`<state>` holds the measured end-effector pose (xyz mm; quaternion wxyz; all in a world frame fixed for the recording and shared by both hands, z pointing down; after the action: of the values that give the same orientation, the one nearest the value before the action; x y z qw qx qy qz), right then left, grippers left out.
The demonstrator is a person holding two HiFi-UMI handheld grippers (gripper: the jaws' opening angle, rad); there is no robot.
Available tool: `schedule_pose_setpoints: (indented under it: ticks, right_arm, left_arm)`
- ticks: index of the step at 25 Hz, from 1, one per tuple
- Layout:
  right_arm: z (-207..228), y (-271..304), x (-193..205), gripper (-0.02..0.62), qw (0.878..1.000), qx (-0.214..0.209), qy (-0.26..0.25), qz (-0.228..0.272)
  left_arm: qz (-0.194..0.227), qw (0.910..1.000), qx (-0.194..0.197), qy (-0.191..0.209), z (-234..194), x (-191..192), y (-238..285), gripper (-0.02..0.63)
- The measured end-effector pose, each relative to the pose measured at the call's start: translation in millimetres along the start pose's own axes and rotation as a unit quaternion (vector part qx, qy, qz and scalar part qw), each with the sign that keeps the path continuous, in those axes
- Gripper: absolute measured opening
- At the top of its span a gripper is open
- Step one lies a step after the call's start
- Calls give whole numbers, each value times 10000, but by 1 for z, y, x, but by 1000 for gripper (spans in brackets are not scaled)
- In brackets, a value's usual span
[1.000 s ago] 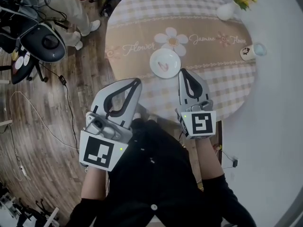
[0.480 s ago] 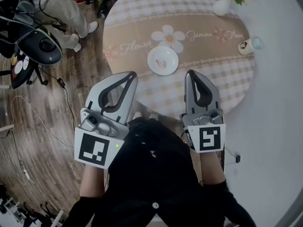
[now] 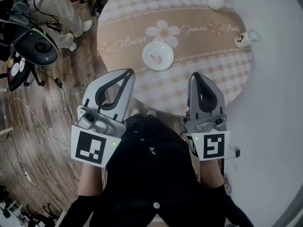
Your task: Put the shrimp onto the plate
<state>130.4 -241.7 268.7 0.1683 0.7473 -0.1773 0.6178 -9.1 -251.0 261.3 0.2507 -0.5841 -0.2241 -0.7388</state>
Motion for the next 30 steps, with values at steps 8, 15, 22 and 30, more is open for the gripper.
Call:
schedule_pose_setpoints:
  ticks: [8,15,22,30]
  right_arm:
    - [-5,-6,-2,3,9996,32,-272,-83]
    - [-10,-8,0,2,9995,7,-227,-208]
    - [-9,-8,3,2,9993,13,-268,-271]
    - [-12,-6,1,2,9992,-8,-299,-256]
  left_arm:
    - [66,9999,154,27,9,-5,2,3]
    - [137,9996,262,27,16,-8,3,3]
    - [113,9996,277,20,19,-5,3,3]
    - [124,9995,289,16,18,-4,1,3]
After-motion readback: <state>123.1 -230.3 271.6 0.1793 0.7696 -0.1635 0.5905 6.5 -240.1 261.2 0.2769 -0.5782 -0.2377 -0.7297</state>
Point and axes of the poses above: the fingertips, and each gripper's own axes: y forward along the fingers, z to its right, x out of its underside, the point moved 1 cm from there along -y, backward along the fingers, and after that the axes turned 8 degrees about -x, right-handed, at the moved point
